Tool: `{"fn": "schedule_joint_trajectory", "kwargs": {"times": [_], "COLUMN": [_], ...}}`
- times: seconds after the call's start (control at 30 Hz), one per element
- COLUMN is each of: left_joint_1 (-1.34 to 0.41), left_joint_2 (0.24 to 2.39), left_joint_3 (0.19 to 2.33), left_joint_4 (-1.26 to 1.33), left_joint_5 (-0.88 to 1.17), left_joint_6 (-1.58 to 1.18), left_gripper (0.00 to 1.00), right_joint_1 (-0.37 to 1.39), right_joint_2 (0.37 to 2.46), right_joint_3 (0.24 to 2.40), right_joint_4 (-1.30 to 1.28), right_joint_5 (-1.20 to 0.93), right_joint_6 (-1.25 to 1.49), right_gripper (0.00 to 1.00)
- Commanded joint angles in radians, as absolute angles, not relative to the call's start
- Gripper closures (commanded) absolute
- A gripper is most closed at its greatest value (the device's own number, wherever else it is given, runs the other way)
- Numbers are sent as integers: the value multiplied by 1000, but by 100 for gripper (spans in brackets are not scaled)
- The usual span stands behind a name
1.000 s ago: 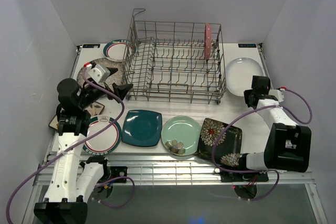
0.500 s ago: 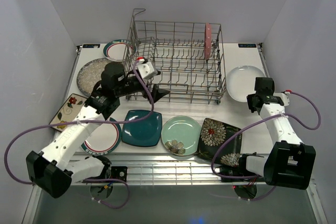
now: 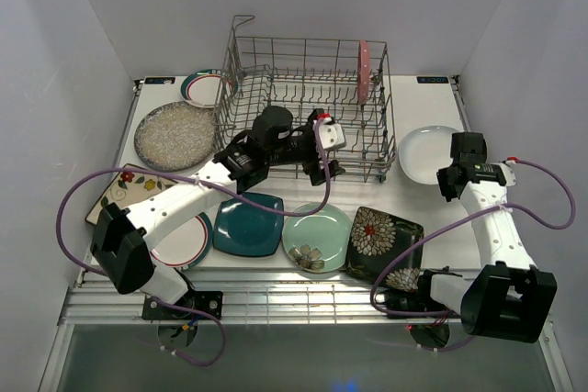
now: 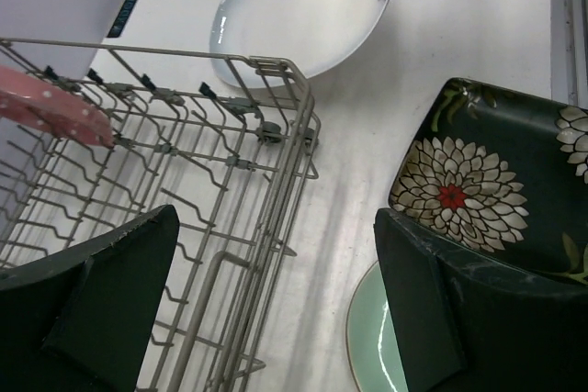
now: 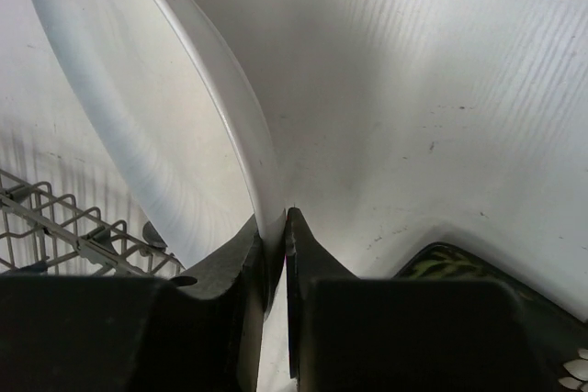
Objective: Load the plates into the dish rack
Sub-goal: Pick up the plate from the corner of the board.
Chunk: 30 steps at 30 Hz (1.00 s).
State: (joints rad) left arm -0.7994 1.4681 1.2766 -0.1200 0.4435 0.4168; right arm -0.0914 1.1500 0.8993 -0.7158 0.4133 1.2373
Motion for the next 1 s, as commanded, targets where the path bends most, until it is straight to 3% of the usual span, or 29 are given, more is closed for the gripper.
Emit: {"fn": "schedule_joint_trajectory", "kwargs": {"times": [0.0,0.3,0.63,0.97], "left_joint_1": [-813,-906,-966,-1094], "left_joint_2": [1480,1574,1698,1798], "left_joint_3": [1336,1299,1315,1310], "left_joint_4": [-69,93,138,129], "left_joint_5": [452,465,676,591], "left_joint_6": [446,475,569,767], "left_gripper": [2,2,2,2], "right_joint_1": [-92,-92,-92,-92], "right_joint_2": [1071,1002,920,914], "right_joint_3": [983,1051,1078,1091], "right_joint_4": [-704,-842,-926,-936], "right_joint_5": [445,405,430,425], "right_joint_6": [1221,1189,1183,1146], "right_gripper": [92,92,92,92]}}
